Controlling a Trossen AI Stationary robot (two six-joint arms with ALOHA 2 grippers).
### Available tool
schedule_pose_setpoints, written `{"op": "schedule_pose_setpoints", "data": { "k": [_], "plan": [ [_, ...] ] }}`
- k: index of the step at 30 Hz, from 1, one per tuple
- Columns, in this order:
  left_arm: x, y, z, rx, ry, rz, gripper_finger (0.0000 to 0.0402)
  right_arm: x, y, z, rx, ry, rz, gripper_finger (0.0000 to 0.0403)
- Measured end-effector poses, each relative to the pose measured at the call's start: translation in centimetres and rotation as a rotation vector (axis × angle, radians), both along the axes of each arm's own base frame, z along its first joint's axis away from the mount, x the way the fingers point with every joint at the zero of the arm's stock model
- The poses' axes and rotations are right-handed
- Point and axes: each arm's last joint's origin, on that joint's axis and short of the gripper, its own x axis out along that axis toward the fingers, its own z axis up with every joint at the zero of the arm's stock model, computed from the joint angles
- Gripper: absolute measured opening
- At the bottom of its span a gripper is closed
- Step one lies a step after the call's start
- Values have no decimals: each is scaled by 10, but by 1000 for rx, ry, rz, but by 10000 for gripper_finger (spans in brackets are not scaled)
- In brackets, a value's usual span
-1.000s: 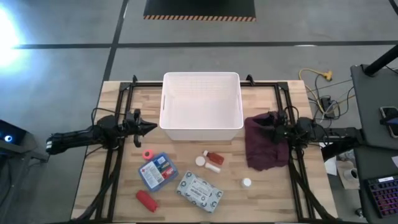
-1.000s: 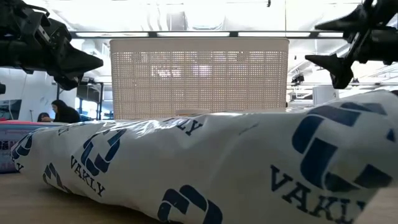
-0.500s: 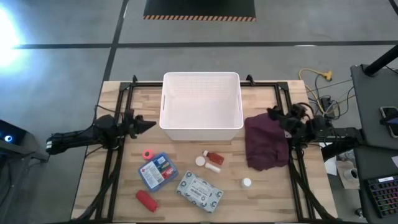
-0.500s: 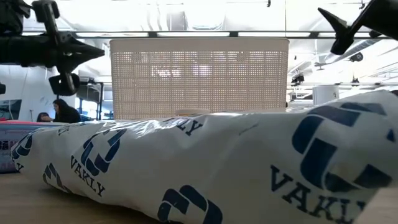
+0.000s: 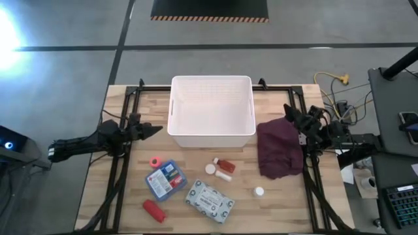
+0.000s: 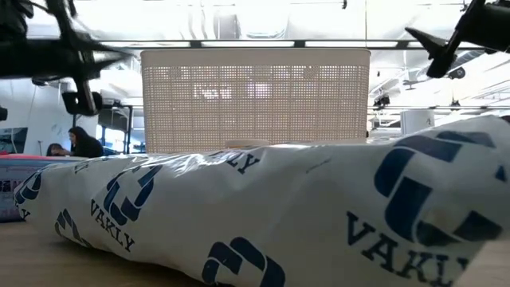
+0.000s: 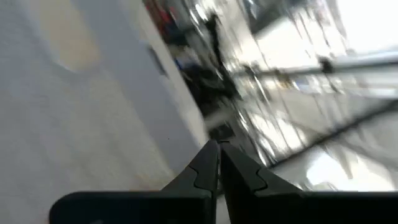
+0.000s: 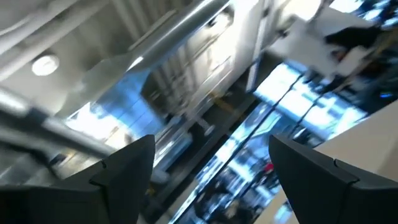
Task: Pick & place medical supplies in basket/bin
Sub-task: Put the pink bandage into the white basket
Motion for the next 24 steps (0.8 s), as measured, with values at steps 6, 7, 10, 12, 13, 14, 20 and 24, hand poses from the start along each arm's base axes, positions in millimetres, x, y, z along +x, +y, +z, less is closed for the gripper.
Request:
{"op": "schedule_pose_setpoints", "data": {
  "k": [6, 7, 10, 12, 13, 14, 20, 24],
  "plan": [
    [-6, -7, 33, -67, 222, -164, 0, 3, -2, -7, 76, 60, -46, 297],
    [-8, -8, 37, -58, 328, -188, 0, 5, -2, -10, 99, 85, -48, 297],
    [-14, -11, 47, -25, 714, -242, 0, 10, -3, -19, 158, 166, -23, 297],
    [-13, -12, 56, 6, 926, -289, 0, 13, -3, -27, 202, 221, -5, 297],
    [-11, -12, 60, 24, 1010, -312, 0, 14, -3, -30, 223, 248, 2, 297],
    [-7, -12, 62, 47, 1076, -337, 2, 15, -3, -33, 240, 274, 6, 297],
    [36, -9, 71, 198, 1231, -455, 57, 17, -3, -45, 303, 361, 18, 297],
    [53, -13, 67, 270, 1287, -532, 108, 18, -2, -46, 300, 373, 30, 297]
  ]
}}
